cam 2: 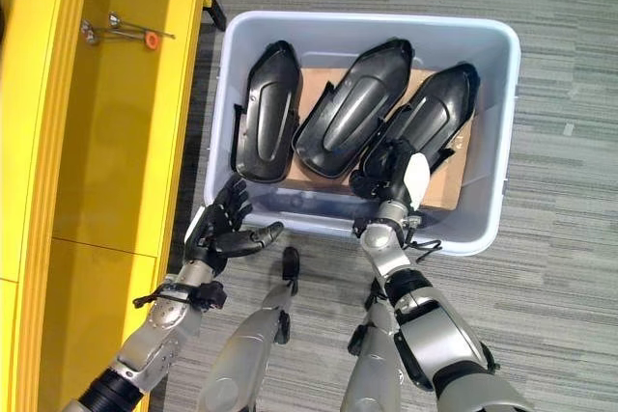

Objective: Move parts from the plastic box to the shelf.

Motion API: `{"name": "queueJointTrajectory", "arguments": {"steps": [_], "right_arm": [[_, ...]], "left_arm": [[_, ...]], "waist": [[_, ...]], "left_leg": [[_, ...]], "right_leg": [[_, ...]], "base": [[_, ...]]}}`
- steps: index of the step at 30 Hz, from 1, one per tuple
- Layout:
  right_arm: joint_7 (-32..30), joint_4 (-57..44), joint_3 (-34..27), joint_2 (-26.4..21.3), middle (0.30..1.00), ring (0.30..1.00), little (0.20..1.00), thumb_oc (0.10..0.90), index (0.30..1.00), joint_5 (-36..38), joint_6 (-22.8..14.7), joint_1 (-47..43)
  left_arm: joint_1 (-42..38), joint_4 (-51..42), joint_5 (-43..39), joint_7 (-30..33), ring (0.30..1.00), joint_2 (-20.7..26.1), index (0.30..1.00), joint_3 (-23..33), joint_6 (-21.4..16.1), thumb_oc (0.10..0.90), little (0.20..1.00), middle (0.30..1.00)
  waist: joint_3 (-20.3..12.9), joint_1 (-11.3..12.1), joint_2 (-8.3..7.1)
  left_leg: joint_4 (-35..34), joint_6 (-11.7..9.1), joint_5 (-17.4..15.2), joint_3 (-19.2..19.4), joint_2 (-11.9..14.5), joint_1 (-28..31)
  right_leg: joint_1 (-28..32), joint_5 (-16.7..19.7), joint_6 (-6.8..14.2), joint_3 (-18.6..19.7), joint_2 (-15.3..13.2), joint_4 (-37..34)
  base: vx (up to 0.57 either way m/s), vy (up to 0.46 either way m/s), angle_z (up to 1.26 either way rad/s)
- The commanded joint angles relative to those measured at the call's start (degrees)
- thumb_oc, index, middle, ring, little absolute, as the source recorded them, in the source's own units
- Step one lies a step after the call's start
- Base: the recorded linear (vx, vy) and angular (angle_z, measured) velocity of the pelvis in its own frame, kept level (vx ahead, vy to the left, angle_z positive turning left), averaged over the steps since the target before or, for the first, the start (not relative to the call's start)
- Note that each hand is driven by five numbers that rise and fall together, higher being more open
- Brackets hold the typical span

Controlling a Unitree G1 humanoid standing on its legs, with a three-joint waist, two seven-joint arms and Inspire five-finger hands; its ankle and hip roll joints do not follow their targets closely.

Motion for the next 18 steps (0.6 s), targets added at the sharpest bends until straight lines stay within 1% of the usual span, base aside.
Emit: {"name": "queueJointTrajectory", "arguments": {"steps": [1,3,6,7,12,15,16,18], "right_arm": [[11.2,7.0,2.8,6.8,0.3,0.3,0.3,0.4,0.3,3.3,5.8,4.2],[11.0,6.0,2.9,6.4,0.3,0.3,0.3,0.4,0.3,2.9,5.7,4.9],[10.9,5.2,3.0,6.2,0.3,0.3,0.3,0.4,0.3,2.8,5.7,5.1],[10.6,2.8,3.3,5.6,0.3,0.3,0.3,0.4,0.3,2.2,5.7,5.7],[9.9,0.6,3.4,3.4,0.3,0.3,0.3,0.4,0.3,-0.1,6.0,6.2],[9.4,-2.1,2.9,2.0,0.3,0.3,0.3,0.4,0.3,-0.8,5.9,6.7],[9.0,-5.8,2.8,0.7,0.3,0.3,0.3,0.4,0.3,-1.8,5.7,7.6],[8.9,-10.9,2.6,-0.8,0.3,0.3,0.3,0.4,0.3,-3.3,5.7,9.0]], "left_arm": [[-3.0,-5.4,1.7,0.3,1.0,1.5,1.0,-1.0,-5.3,0.9,1.0,1.0],[-2.9,-5.1,1.8,0.4,1.0,1.5,1.0,-1.2,-5.3,0.9,1.0,1.0],[-2.9,-5.1,1.9,0.4,1.0,1.5,1.0,-1.1,-5.3,0.9,1.0,1.0],[-2.9,-4.7,2.0,0.6,1.0,1.6,1.0,-0.9,-5.4,0.9,1.0,1.0],[-2.9,-4.2,2.1,0.8,1.0,1.7,1.0,-0.7,-5.7,0.9,1.0,1.0],[-3.0,-3.6,2.3,0.7,1.0,1.8,1.0,-0.4,-5.5,0.9,1.0,1.0],[-3.0,-3.1,2.7,0.7,1.0,1.9,1.0,0.1,-5.4,0.9,1.0,1.0],[-2.6,-2.7,2.8,0.6,1.0,2.2,1.0,1.0,-5.3,0.9,1.0,1.0]], "waist": [[1.2,4.1,2.2],[0.6,3.8,1.66],[0.5,3.6,1.45],[0.0,3.3,0.84],[-1.7,2.9,-0.43],[-2.7,2.5,-1.49],[-3.6,1.9,-2.32],[-4.4,1.3,-3.24]], "left_leg": [[5.9,0.7,-6.2,1.8,-0.9,-0.9],[5.5,0.6,-6.2,2.0,-0.5,0.0],[5.3,0.5,-6.1,2.0,-0.3,0.4],[4.9,0.4,-6.0,2.1,0.1,1.3],[3.8,0.2,-5.6,2.1,0.9,3.2],[3.2,-0.1,-5.5,2.3,1.7,5.0],[2.7,-0.3,-5.3,2.3,2.5,6.2],[2.3,-0.5,-5.3,2.5,3.1,7.4]], "right_leg": [[4.1,-1.1,5.7,0.9,-7.9,2.7],[4.5,-1.3,5.6,1.1,-7.6,2.5],[4.7,-1.3,5.6,1.2,-7.5,2.5],[5.0,-1.3,5.5,1.5,-7.1,2.3],[5.9,-1.3,5.4,1.5,-6.4,2.0],[6.9,-1.7,5.3,1.8,-5.6,1.8],[7.6,-2.1,5.1,2.0,-5.1,1.8],[8.2,-2.3,5.0,2.2,-4.5,1.7]], "base": [[0.0,0.0,0.0],[0.0,0.0,0.0],[0.0,0.0,0.0],[0.0,0.0,0.0],[0.01,-0.046,-0.01],[0.01,-0.068,-0.02],[0.02,-0.095,-0.03],[0.02,-0.077,-0.04]]}}
